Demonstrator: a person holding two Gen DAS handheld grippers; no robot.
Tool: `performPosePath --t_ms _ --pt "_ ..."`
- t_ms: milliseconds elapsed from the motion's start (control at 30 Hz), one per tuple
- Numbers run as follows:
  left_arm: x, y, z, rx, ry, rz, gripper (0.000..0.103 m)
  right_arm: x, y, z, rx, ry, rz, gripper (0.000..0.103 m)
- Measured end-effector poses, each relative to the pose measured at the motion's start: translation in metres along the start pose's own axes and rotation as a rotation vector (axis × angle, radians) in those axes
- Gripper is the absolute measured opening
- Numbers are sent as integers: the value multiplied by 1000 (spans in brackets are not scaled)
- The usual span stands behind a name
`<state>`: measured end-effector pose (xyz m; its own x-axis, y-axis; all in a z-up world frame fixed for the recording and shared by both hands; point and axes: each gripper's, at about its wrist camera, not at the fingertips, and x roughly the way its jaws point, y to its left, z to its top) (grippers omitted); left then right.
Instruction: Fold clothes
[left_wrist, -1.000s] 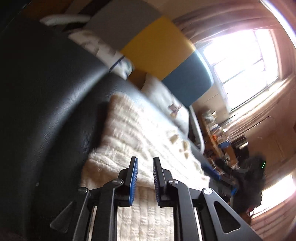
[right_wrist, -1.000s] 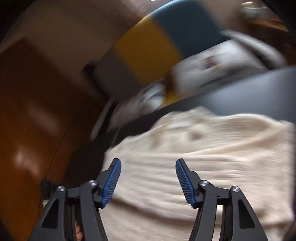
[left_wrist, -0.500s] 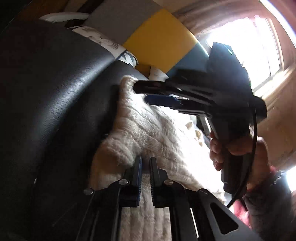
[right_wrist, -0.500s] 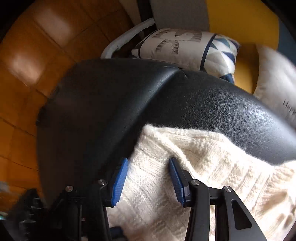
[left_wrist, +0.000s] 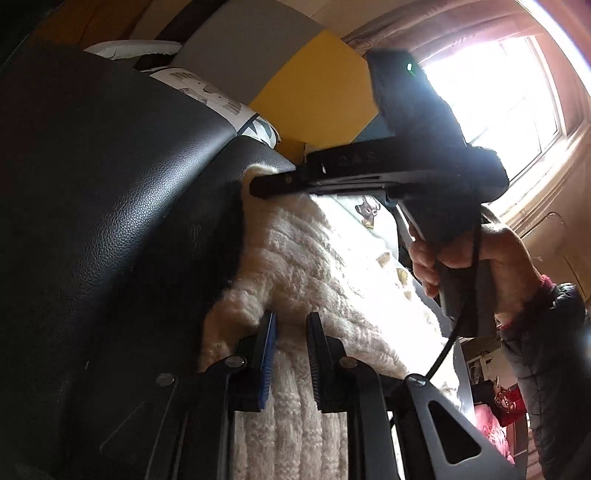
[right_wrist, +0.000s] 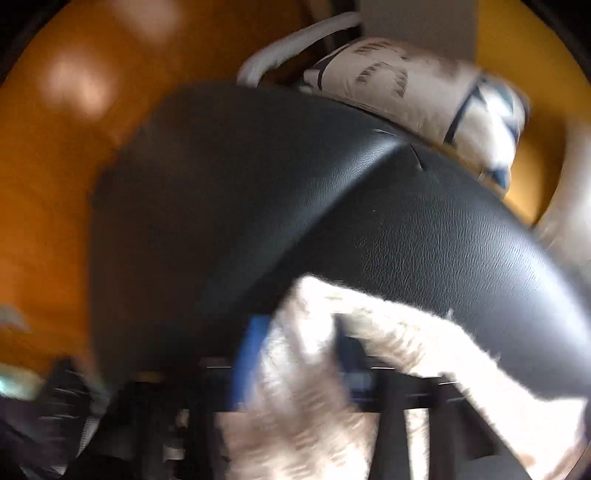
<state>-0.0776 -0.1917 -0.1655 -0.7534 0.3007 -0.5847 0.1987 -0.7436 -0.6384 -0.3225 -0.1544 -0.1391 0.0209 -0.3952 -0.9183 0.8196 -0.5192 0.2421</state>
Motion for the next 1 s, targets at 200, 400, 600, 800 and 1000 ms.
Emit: performPosePath --t_ms 200,400,600,800,1000 --pt "-1 1 -2 15 2 19 15 -7 -12 -7 27 -104 -166 14" --pt "-21 -3 1 73 -47 41 16 -68 -28 -45 217 -282 -38 42" --pt "-24 -24 23 174 -68 47 17 -125 -29 -150 331 -322 -63 42" --pt "11 -19 31 179 46 125 18 -141 -59 -275 564 -296 -241 44" --pt "-3 -32 12 195 36 149 18 -148 -94 -352 746 -481 -247 43"
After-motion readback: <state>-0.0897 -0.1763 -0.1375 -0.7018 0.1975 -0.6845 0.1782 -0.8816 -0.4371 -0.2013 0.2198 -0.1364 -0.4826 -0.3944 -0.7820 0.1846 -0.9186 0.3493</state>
